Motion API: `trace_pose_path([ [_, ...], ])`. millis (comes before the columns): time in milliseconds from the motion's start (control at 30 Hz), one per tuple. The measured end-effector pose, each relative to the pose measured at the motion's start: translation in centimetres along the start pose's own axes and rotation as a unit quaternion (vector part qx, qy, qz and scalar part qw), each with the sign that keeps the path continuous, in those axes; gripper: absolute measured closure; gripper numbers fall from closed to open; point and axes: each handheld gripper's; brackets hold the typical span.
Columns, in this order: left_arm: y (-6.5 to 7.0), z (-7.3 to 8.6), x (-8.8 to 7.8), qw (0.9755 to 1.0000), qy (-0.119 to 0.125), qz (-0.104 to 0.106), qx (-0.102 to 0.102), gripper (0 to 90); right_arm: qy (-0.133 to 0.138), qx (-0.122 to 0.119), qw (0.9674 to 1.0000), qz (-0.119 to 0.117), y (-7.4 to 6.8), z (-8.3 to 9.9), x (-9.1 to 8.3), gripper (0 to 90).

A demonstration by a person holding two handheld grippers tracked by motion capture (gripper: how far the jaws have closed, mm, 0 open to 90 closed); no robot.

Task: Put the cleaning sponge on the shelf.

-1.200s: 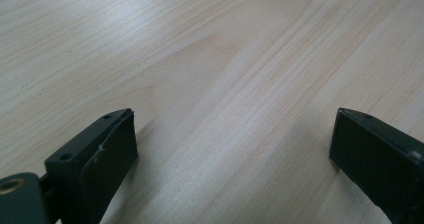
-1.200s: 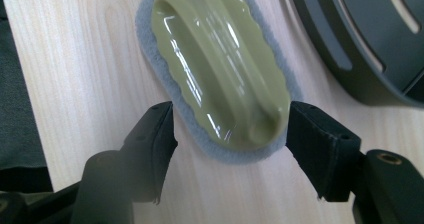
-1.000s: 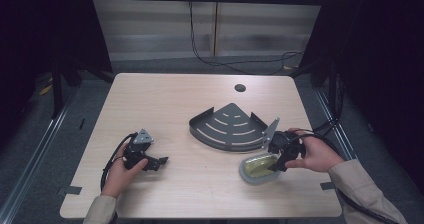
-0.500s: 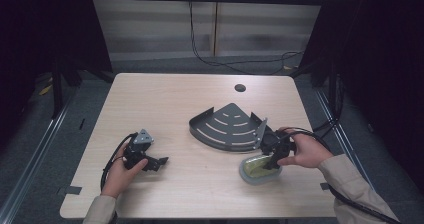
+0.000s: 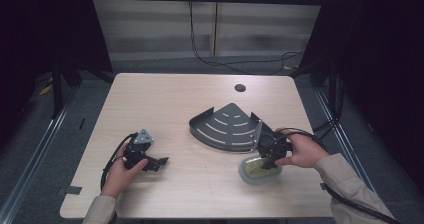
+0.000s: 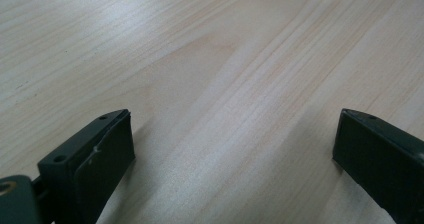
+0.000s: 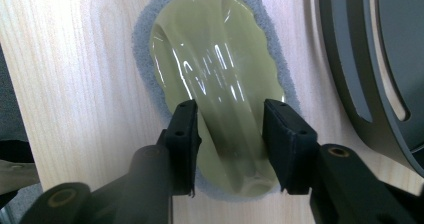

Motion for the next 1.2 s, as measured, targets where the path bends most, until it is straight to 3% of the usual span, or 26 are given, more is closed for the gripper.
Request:
trace_pose_path([
  [300, 0.0, 0.0, 0.0, 1.0000, 0.000, -0.001, 0.000, 2.4, -0.007, -0.009, 0.9999, -0.007, 0.0, -0.5, 0.2, 62.3],
  [533, 0.0, 0.0, 0.0, 1.0000, 0.000, 0.003, -0.001, 2.2, -0.019, -0.025, 0.9994, -0.018, 0.0, -1.0, 0.5, 71.1],
  [833, 0.0, 0.0, 0.0, 1.0000, -0.001, 0.001, 0.001, 1.8, -0.021, 0.012, 0.9994, -0.024, 0.2, -0.9, -0.6, 71.4],
  [1200, 0.0, 0.0, 0.0, 1.0000, -0.001, 0.001, 0.001, 1.8, 0.003, 0.040, 0.9989, -0.024, 0.7, -0.4, -2.9, 71.4],
])
Point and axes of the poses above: each handheld gripper's, and its own axes: x roughly forward along the jaws, z roughly out of its underside, y roughly to its right, and after that the axes turned 6 degrees about -z, right-handed
